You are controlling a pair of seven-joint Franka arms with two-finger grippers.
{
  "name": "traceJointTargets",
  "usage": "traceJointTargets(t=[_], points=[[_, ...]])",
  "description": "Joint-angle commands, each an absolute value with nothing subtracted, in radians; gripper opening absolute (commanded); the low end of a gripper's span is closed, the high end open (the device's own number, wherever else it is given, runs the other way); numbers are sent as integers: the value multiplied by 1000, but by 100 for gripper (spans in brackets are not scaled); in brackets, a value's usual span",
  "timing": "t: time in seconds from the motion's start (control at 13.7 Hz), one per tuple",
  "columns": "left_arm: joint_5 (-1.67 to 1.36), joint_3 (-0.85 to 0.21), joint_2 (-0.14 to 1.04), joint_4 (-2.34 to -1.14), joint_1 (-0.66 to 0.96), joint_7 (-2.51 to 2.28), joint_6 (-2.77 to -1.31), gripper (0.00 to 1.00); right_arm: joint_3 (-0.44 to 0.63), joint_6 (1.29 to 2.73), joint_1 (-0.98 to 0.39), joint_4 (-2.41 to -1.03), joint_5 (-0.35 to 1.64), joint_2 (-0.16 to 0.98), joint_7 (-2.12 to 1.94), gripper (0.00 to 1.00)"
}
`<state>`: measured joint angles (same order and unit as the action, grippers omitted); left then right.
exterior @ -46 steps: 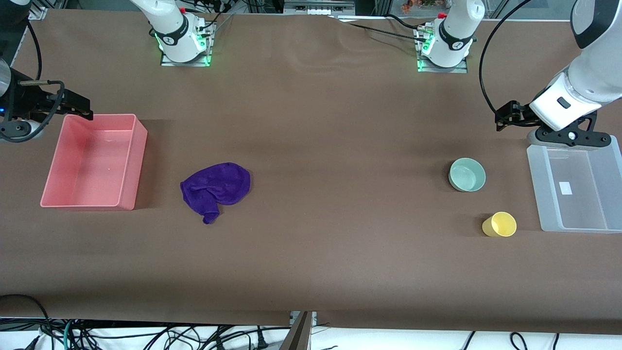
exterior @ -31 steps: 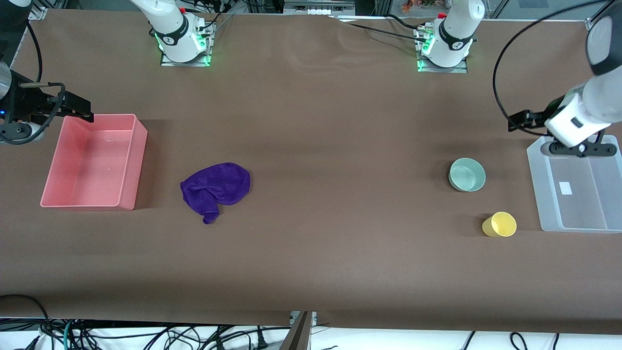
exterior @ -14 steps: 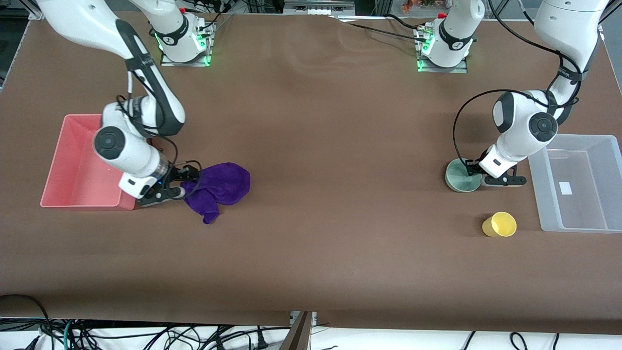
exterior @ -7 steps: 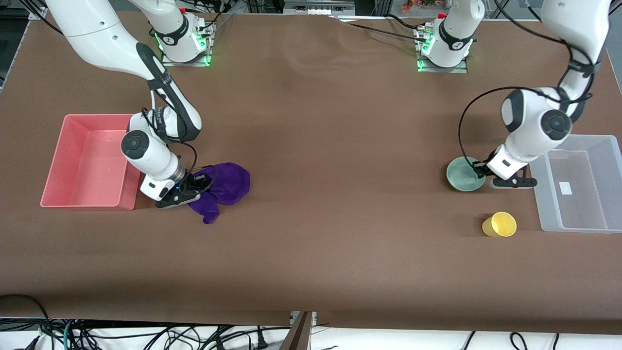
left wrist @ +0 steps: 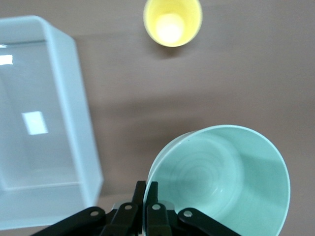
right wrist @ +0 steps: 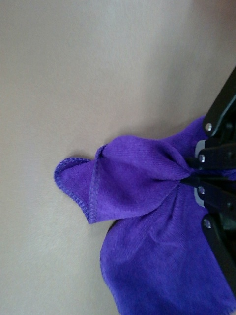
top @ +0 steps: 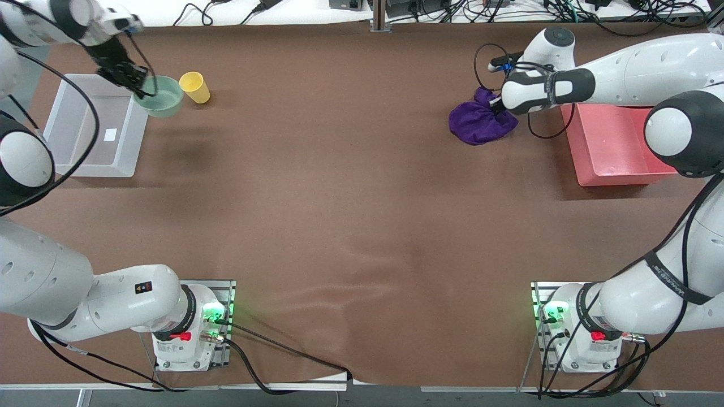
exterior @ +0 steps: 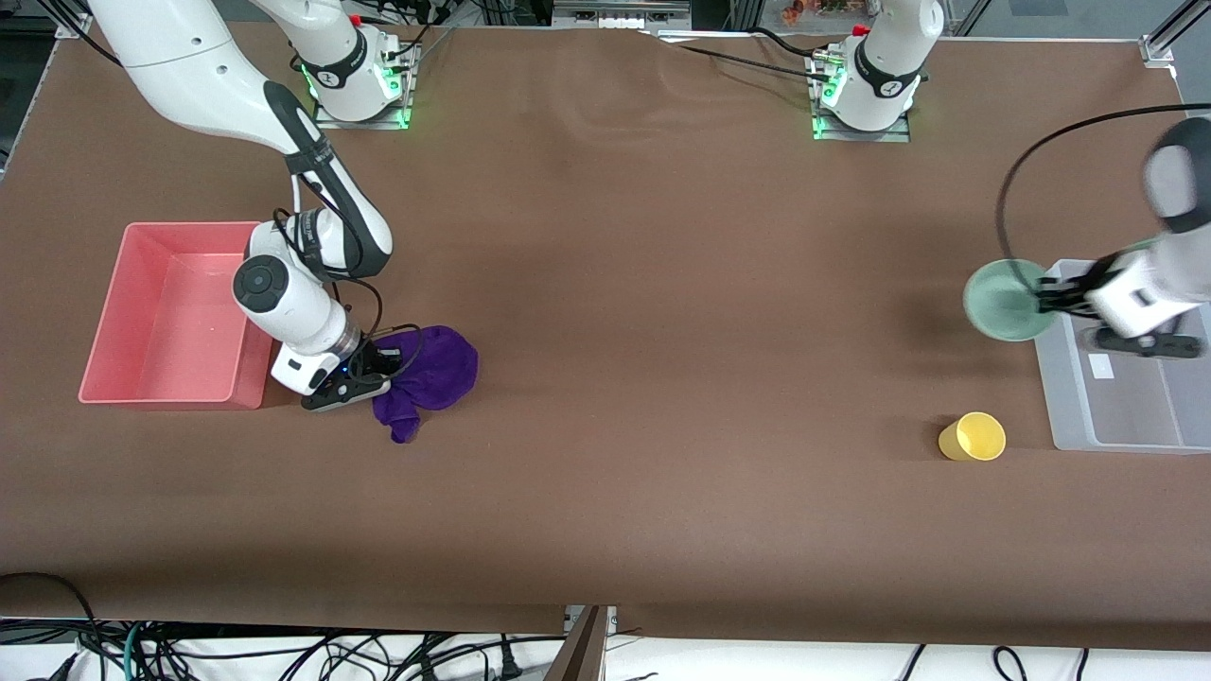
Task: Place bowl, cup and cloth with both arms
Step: 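Grasp the purple cloth with the right gripper while the left gripper lifts the bowl, then drop the cloth into the pink bin while the left gripper sets the bowl down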
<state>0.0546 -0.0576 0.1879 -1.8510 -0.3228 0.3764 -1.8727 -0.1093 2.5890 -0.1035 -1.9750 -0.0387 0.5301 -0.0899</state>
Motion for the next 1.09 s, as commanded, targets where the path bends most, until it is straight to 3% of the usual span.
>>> traceJointTargets(t=[0.0,0.22,0.44,0.58,0.73,0.8,0.88,1.02], points=[[44,-63,299,-1757,-469,605,-1861,0,-109,2351,-100,-1874,-41,457,-118,0],[69,-64,421,-1697,-599,765,-1994,0,-101,1972,-91,-1659,-37,419,-182,0],[35,-69,624,-1571,-689,918,-2130,0,-28,1589,-72,-1415,-35,410,-332,0],[-26,-67,704,-1514,-703,948,-2134,0,69,1464,-68,-1341,-35,391,-453,0],[-50,-67,721,-1514,-703,948,-2135,0,187,1434,-58,-1341,-35,376,-582,0],[-51,-67,721,-1516,-701,948,-2135,57,245,1434,-55,-1350,-35,379,-686,0],[-51,-67,716,-1514,-701,948,-2134,99,302,1449,-46,-1368,-34,388,-760,0],[-40,-71,692,-1511,-696,945,-2117,100,354,1489,-28,-1445,-34,396,-795,0]])
